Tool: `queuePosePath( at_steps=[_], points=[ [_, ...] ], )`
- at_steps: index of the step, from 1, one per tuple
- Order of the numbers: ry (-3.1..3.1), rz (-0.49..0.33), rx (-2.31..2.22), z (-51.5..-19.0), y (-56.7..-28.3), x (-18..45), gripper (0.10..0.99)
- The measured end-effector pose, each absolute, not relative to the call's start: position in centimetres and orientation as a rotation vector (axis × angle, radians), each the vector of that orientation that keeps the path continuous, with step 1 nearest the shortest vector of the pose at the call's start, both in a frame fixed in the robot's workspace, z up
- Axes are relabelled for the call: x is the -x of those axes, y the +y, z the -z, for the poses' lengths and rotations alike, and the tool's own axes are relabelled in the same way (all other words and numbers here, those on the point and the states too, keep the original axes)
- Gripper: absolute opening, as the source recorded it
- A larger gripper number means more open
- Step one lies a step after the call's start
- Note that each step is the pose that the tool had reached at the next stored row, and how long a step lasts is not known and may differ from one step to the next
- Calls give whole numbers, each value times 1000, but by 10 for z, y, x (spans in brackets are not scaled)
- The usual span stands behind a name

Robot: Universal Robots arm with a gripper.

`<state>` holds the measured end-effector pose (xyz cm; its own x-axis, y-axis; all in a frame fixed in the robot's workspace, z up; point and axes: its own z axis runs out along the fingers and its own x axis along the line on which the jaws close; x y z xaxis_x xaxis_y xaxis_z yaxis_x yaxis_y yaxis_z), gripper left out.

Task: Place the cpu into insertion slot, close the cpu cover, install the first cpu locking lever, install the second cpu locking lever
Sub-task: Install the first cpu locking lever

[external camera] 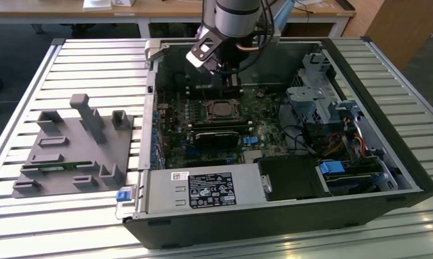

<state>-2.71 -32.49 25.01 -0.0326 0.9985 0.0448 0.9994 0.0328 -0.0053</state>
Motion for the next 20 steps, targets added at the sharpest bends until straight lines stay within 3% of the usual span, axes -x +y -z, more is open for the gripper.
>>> queuePosePath(
  at_steps=[20],
  points=[
    [-2341,39,2038,-269,-325,27,114]
  ],
)
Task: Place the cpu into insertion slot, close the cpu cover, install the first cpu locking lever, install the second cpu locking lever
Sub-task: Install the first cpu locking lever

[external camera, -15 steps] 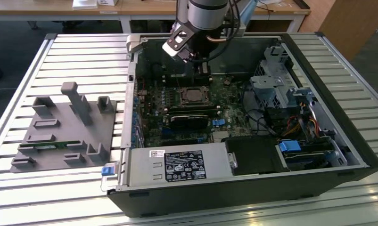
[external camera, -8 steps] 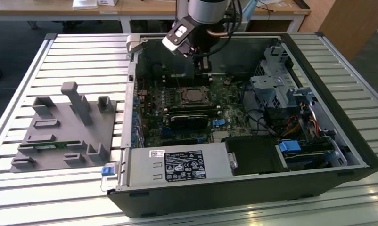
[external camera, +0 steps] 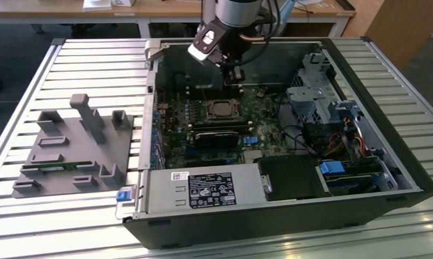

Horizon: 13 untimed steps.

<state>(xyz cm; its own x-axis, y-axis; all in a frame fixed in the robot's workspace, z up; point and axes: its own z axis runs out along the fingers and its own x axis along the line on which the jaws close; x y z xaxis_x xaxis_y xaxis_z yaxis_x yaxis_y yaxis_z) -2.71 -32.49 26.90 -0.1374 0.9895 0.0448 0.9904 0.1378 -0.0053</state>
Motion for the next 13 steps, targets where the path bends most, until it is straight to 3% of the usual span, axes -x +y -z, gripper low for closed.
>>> queuePosePath(
  at_steps=[13],
  points=[
    [-2478,35,1867,-269,-325,27,114]
  ],
)
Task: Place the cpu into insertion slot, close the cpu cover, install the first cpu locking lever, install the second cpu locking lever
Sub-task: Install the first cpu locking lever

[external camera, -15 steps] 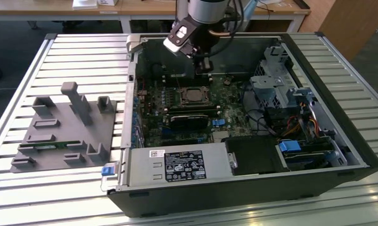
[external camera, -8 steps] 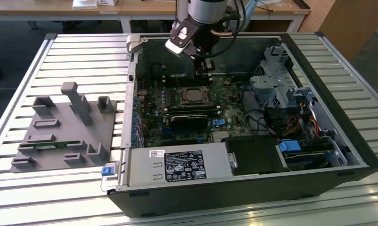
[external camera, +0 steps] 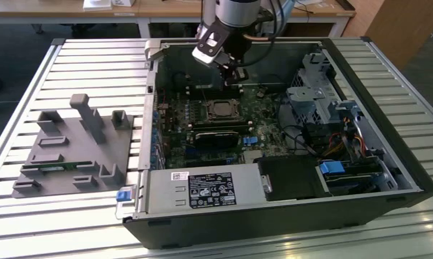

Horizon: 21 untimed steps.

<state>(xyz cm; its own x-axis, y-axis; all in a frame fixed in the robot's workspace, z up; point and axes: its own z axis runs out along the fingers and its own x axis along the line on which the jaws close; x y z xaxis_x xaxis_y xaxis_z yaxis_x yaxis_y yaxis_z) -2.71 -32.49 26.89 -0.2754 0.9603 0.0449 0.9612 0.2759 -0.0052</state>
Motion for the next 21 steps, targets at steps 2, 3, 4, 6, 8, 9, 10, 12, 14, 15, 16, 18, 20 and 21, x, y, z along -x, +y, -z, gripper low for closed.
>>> queuePosePath(
  at_steps=[2,3,4,6,8,9,10,12,14,15,16,18,20,21],
  points=[
    [-2493,35,1846,-269,-325,27,114],
    [-2500,35,1836,-269,-325,27,114],
    [-2507,34,1827,-269,-325,27,114],
    [-2519,34,1810,-269,-325,27,114],
    [-2532,33,1791,-269,-325,27,114],
    [-2538,33,1783,-269,-325,27,114],
    [-2544,33,1775,-269,-325,27,114],
    [-2555,33,1759,-269,-325,27,114],
    [-2566,32,1742,-269,-325,27,114],
    [-2571,32,1734,-269,-325,27,114],
    [-2576,32,1727,-269,-325,27,114],
    [-2586,32,1712,-269,-325,27,114],
    [-2596,31,1696,-269,-325,27,114],
    [-2601,31,1688,-269,-325,27,114]
  ],
)
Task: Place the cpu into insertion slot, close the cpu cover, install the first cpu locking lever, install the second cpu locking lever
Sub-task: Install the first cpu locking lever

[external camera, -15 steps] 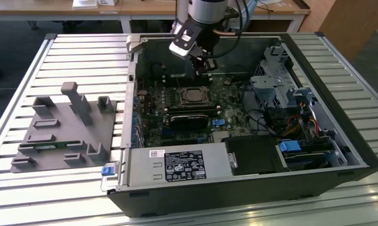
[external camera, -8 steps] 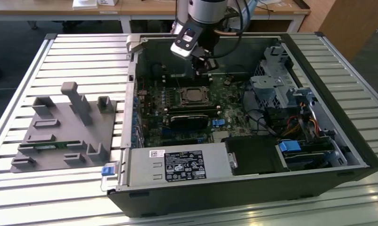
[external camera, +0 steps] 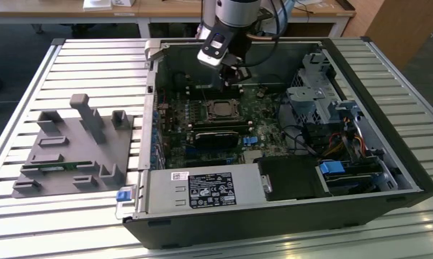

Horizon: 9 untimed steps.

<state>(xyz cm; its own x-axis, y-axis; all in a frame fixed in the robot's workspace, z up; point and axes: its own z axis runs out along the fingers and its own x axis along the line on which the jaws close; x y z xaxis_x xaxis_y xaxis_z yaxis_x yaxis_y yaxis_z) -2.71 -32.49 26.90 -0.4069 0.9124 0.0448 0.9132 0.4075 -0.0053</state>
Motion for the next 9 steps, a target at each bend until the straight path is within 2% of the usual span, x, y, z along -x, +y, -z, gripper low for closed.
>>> queuePosePath(
  at_steps=[9],
  points=[
    [-2655,29,1601,-269,-325,27,114]
  ],
)
